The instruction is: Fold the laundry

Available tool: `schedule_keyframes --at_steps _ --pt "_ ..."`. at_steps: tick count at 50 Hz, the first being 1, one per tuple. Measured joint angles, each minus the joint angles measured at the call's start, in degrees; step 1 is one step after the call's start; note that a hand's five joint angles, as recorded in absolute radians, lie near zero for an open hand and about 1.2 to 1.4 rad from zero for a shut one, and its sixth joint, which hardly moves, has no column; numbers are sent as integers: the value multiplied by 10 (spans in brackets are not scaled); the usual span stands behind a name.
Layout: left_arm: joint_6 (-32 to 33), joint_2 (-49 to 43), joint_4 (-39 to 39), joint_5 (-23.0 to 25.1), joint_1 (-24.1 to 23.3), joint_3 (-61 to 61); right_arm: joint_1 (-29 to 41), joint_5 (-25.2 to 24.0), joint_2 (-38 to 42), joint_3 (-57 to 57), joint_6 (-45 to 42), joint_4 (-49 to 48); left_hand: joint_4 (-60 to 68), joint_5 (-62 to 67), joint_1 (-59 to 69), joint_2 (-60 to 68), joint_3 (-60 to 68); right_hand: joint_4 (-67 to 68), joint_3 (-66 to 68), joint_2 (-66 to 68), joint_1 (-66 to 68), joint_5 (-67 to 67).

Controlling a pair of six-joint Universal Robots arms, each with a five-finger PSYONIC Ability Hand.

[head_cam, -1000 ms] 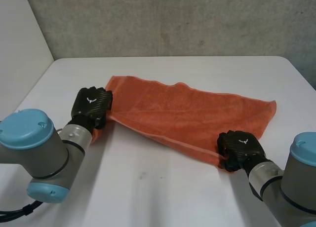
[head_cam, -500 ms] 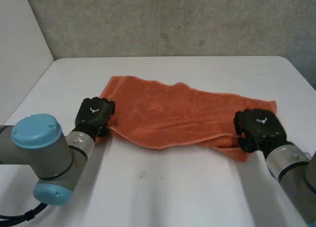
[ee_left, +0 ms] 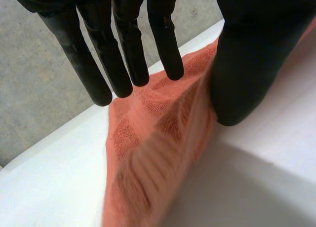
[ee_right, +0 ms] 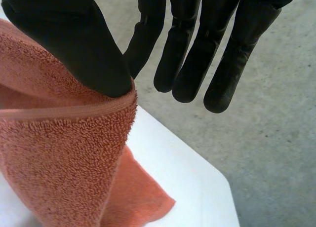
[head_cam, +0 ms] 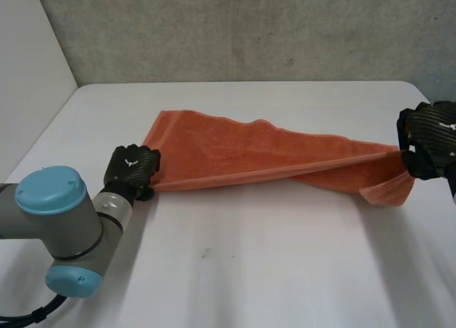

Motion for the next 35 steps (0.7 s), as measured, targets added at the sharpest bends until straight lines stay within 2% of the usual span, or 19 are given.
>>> schedule_keyframes --at_steps 3,5,7,9,15,19,21,22,27,28,32,35 --pt "1 4 -3 -3 0 -4 -12 -13 -3 0 -1 1 76 76 83 81 81 0 0 0 0 0" --pt "1 10 -6 -8 1 -6 -16 -20 -2 0 -1 2 183 182 190 183 182 0 0 0 0 1" --pt "1 14 -8 -11 1 -7 -18 -25 -1 0 -2 3 192 193 198 197 192 0 0 0 0 1" --pt "2 43 -24 -31 3 -17 -23 -42 8 0 -8 14 269 265 255 270 268 0 0 0 0 2" --pt "7 109 -76 -49 5 -45 -25 -53 34 -12 -53 60 285 280 266 286 285 0 0 0 0 2" --pt "21 197 -152 -51 12 -82 -29 -53 49 -36 -134 145 290 284 269 291 290 0 0 0 0 2" --pt "28 222 -174 -51 14 -92 -31 -53 49 -40 -146 158 290 284 269 291 290 0 0 0 0 2" --pt "39 258 -207 -50 19 -104 -36 -52 51 -55 -190 211 291 284 270 291 290 0 0 0 0 2" --pt "65 334 -277 -46 30 -124 -44 -51 49 -74 -244 281 291 289 275 292 291 0 0 0 0 2" --pt "78 372 -313 -41 36 -132 -47 -51 48 -83 -272 321 292 289 276 292 291 0 0 0 0 2" --pt "92 406 -349 -20 48 -144 -50 -52 49 -94 -319 389 292 291 278 292 291 0 0 0 0 2" --pt "96 405 -357 7 64 -150 -48 -53 61 -94 -336 401 292 291 278 292 291 0 0 0 0 2"
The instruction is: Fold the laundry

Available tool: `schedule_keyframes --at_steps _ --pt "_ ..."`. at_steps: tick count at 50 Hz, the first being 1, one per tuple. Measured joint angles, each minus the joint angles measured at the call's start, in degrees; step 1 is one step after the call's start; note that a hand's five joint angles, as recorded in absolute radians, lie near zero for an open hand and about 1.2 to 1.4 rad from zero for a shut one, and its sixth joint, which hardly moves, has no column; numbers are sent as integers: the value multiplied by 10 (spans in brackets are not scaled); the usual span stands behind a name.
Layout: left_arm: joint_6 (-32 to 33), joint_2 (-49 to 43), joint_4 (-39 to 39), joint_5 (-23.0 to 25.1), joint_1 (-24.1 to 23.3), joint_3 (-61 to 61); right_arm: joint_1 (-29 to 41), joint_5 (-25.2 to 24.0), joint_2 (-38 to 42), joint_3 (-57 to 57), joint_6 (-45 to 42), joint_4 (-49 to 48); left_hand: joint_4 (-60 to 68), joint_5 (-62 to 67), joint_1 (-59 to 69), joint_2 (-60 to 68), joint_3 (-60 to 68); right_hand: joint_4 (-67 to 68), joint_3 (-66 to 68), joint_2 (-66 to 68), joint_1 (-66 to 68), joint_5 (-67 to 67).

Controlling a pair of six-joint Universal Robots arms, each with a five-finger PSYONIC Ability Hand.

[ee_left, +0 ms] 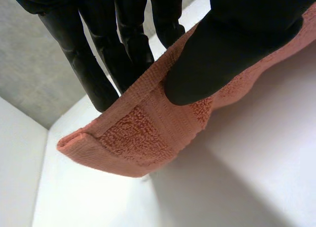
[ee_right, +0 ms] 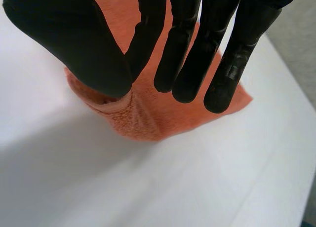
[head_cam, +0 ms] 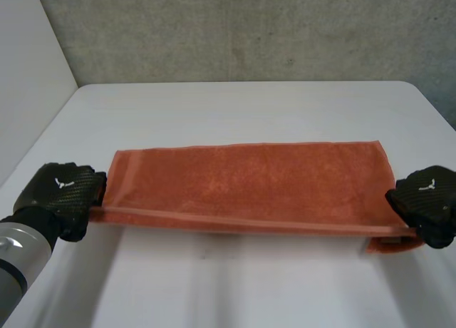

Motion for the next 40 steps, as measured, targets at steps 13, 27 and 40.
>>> schedule_keyframes --at_steps 13,27,40 --pt "3 -251 93 52 33 133 46 53 178 -83 27 -135 0 0 1 0 0 0 0 0 0 0" --pt "-8 -297 299 -8 7 489 154 175 202 -409 137 -398 0 0 3 0 0 0 1 0 0 0" --pt "-21 -238 398 -39 -5 363 147 112 129 -274 172 -458 0 1 5 0 0 0 1 0 0 6"
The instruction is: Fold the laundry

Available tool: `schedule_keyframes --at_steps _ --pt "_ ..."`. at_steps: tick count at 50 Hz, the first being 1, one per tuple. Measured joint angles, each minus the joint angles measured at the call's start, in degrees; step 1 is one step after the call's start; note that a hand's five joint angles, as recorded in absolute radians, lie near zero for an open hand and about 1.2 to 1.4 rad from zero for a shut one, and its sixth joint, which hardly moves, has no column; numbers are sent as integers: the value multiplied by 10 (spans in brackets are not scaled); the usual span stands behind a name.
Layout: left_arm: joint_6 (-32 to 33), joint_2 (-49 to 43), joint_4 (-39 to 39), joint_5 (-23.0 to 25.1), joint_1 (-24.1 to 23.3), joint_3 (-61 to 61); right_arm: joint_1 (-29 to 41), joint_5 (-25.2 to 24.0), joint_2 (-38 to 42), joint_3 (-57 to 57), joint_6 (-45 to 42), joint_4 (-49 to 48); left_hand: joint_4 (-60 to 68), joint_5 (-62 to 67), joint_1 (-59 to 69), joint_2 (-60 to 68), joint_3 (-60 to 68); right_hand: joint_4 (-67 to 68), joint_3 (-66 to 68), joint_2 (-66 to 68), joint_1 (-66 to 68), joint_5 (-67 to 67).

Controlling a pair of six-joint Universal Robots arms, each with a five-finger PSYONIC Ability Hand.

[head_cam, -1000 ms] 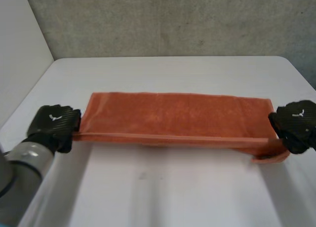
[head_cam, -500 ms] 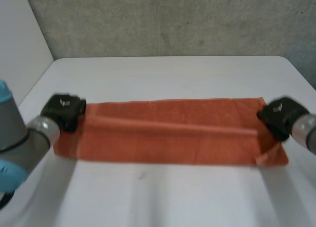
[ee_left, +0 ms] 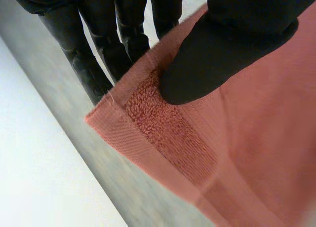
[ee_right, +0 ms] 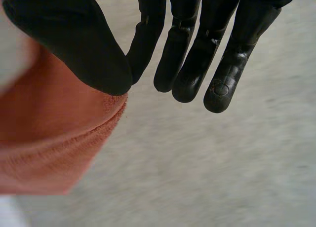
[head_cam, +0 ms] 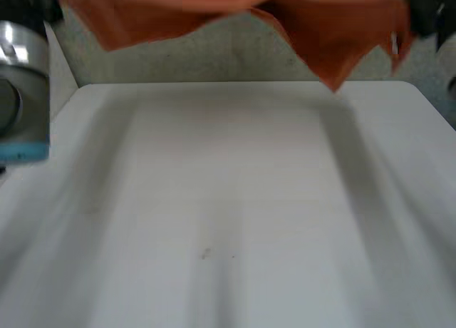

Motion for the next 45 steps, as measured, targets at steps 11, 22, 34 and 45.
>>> schedule_keyframes --at_steps 11,22,34,45 --pt "-33 -18 -8 5 13 -210 -12 -120 29 181 -7 24 0 0 0 0 0 1 0 0 0 0" --pt "-43 -57 2 5 36 -269 -57 -136 125 245 18 20 0 0 0 0 0 -7 -7 -6 0 -3" --pt "-47 -52 2 4 60 -265 -100 -130 125 271 218 18 0 0 0 0 0 -270 -267 -262 -204 -247" --pt "-48 -51 2 4 62 -264 -124 -112 123 294 307 20 0 0 0 0 0 -355 -358 -347 -274 -341"
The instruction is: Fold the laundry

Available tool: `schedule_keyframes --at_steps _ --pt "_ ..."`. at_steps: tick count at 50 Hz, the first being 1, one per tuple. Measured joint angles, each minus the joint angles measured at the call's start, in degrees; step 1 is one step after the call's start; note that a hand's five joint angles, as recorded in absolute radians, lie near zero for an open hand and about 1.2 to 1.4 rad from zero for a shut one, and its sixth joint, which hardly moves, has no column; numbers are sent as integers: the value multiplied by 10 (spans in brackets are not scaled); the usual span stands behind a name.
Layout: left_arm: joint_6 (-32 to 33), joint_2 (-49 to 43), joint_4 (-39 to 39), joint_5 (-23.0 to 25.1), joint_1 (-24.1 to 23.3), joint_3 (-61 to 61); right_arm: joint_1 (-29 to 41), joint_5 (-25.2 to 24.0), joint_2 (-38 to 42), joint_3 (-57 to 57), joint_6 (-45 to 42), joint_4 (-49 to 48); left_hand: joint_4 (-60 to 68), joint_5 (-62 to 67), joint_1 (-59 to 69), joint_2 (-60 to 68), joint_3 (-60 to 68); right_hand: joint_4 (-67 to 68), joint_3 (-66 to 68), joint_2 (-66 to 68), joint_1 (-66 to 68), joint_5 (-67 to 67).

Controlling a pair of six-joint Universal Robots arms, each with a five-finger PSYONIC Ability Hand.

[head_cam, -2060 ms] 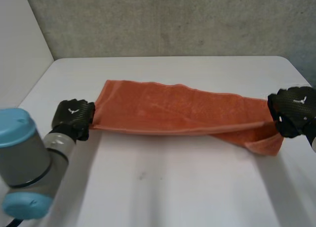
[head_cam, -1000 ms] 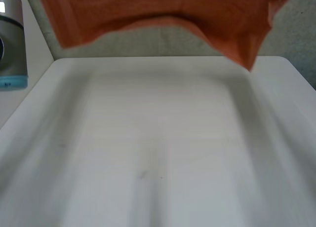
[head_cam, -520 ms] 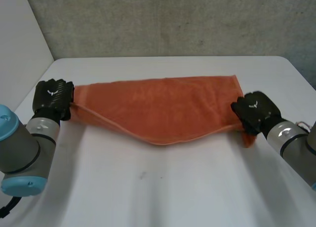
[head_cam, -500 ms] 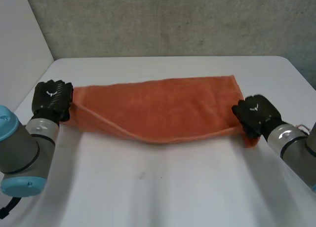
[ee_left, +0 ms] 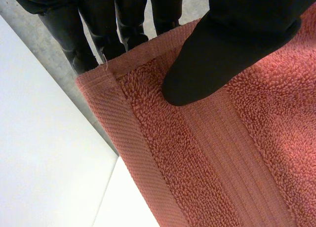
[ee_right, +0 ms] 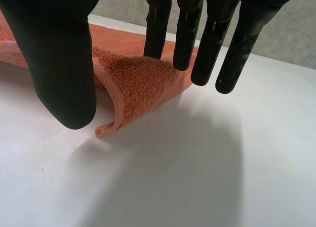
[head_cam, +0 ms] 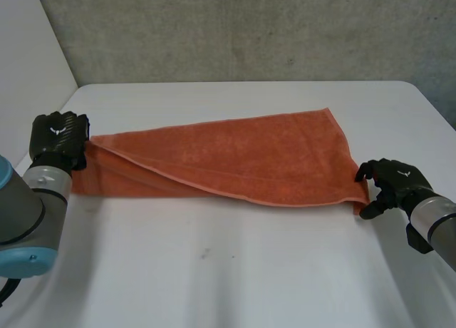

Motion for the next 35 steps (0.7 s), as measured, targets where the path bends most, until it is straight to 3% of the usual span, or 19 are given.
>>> schedule_keyframes --at_steps 19,23,25,27,35 --pt "0 0 0 0 0 1 -1 9 39 -13 98 -29 0 0 0 0 0 28 33 28 12 26" --pt "0 0 0 0 0 1 -1 28 51 -22 115 -47 0 0 0 0 0 93 99 96 72 79" --pt "0 0 0 0 -1 1 0 43 58 -29 121 -55 0 0 0 0 0 258 263 263 214 240" --pt "0 0 0 0 -1 0 -1 53 60 -33 122 -60 0 0 0 0 0 323 330 324 265 302" --pt "1 4 -5 -2 -3 -7 0 96 24 -34 77 -84 0 0 0 0 0 354 355 347 276 326"
